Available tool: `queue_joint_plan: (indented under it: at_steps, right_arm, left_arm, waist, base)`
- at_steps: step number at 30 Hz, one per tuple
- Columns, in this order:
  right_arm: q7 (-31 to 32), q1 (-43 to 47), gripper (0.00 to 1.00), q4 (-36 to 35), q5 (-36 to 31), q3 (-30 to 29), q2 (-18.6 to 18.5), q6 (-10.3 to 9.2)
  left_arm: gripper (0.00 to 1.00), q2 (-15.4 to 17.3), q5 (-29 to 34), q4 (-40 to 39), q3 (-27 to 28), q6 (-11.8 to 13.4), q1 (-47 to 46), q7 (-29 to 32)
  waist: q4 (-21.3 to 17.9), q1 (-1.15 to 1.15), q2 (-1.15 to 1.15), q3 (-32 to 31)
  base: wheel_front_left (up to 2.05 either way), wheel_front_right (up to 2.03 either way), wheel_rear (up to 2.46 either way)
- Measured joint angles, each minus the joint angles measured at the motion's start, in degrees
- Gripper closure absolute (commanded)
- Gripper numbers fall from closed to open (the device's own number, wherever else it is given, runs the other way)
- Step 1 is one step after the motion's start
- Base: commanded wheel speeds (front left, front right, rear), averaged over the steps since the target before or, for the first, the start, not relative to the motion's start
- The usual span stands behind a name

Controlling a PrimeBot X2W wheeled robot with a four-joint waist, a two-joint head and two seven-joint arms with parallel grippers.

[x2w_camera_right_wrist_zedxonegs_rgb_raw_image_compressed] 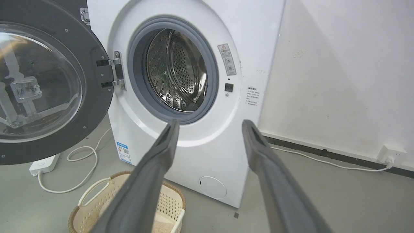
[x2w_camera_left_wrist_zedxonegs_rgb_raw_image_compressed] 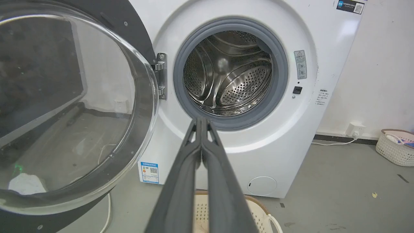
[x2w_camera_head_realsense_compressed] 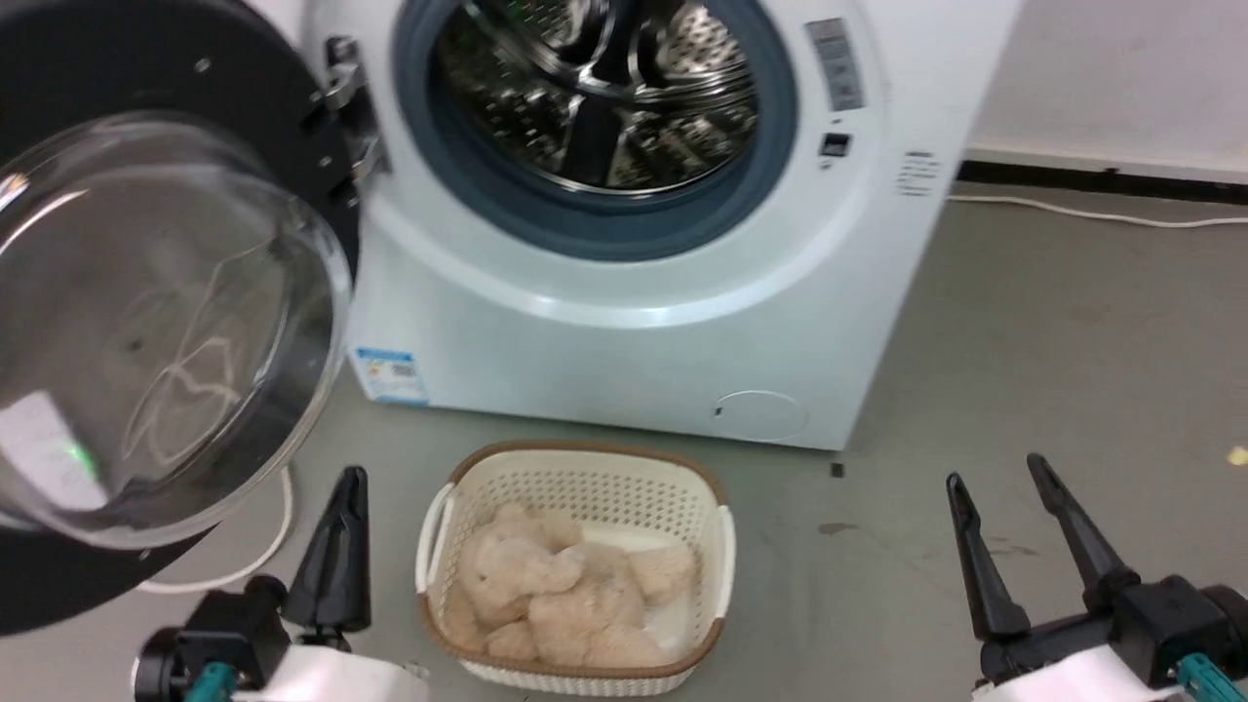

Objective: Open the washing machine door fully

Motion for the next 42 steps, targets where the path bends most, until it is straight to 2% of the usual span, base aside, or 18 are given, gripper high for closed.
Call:
queue_joint_plan:
  at_steps: [1,8,18,33,34,42]
  right_arm:
    - [-0.01,0.72,0.00,-0.01,0.37,-0.08,0.00,0.00]
    - [0.08,2.55,0.00,0.16,0.87,-0.77,0.00,0.00]
    - [0.08,2.97,0.00,0.70,1.01,-1.29,0.00,0.00]
    - [0.08,3.04,0.00,1.90,1.55,-1.16,0.00,0.00]
    - [0.09,3.03,1.00,1.90,1.63,-1.10,0.00,0.00]
    - [0.27,3.02,1.00,1.90,1.59,-1.11,0.00,0.00]
  left_arm:
    - [0.00,-0.69,0.45,-0.12,-0.32,0.64,1.15,-0.01]
    - [0.00,-2.77,2.33,0.73,-2.94,2.57,5.02,0.00]
    - [0.00,-3.41,3.37,3.35,-3.45,4.47,5.60,-0.01]
    - [0.00,-3.25,3.63,2.88,-3.05,4.70,5.56,-0.01]
    - [1.00,-3.22,3.74,2.87,-3.11,4.69,5.56,0.05]
    - [1.00,-3.43,3.60,2.92,-3.24,4.68,5.56,0.19]
  waist:
    - [-1.31,0.00,0.00,-0.73]
    - [-4.17,0.00,0.00,-2.65]
    - [-4.60,0.01,0.00,-2.90]
    - [-4.13,0.01,0.00,-2.52]
    - [-4.09,0.01,0.00,-2.45]
    - [-4.09,0.01,0.00,-2.45]
  base:
    - [0.00,0.00,0.00]
    - [0.00,0.00,0.00]
    - [0.00,0.00,0.00]
    - [0.00,0.00,0.00]
    - [0.00,0.00,0.00]
    - [0.00,0.00,0.00]
